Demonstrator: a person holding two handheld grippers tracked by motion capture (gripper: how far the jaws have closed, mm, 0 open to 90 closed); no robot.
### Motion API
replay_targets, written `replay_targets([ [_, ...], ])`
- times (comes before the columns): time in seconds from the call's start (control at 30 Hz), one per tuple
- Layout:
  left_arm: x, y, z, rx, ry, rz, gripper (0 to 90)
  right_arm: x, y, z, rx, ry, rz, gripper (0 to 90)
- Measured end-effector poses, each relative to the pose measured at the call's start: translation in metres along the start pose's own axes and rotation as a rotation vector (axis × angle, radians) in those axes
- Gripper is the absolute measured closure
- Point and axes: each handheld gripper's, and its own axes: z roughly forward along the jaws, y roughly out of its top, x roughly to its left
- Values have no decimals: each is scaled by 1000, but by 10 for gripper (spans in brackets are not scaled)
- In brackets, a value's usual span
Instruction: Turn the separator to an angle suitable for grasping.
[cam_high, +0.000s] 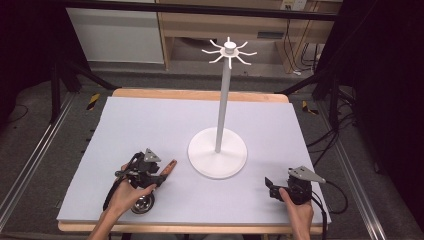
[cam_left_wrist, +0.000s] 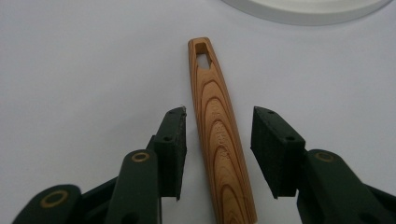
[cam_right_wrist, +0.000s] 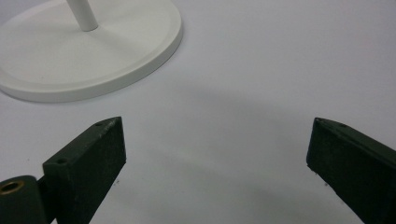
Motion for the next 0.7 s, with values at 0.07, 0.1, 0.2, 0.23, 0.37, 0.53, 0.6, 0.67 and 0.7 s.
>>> replay_targets([
  [0.07, 1, -1, 2, 14, -3, -2, 561, 0, 0, 0, 2, 0, -1, 52],
  [0.1, 1, -2, 3, 16, -3, -6, 565, 0, 0, 0, 2, 1, -1, 52],
  [0.2, 1, -2, 6, 31, -7, -3, 580, 0, 0, 0, 7, 6, 4, 52],
  [0.23, 0, -2, 7, 29, -4, -5, 585, 0, 0, 0, 7, 6, 4, 52],
  [0.37, -1, -2, 10, 43, -1, -6, 601, 0, 0, 1, 6, 3, 1, 52],
  [0.53, -3, -2, 13, 63, 13, 2, 625, 0, 0, 1, 7, 4, 0, 53],
  [0.6, -3, -1, 13, 66, 14, -2, 626, 0, 0, 1, 8, 4, 0, 53],
  [0.67, -3, -1, 14, 68, 13, -9, 626, 0, 0, 1, 8, 4, 1, 53],
  [0.7, -3, -1, 14, 72, 12, -11, 625, 0, 0, 1, 8, 5, 1, 53],
])
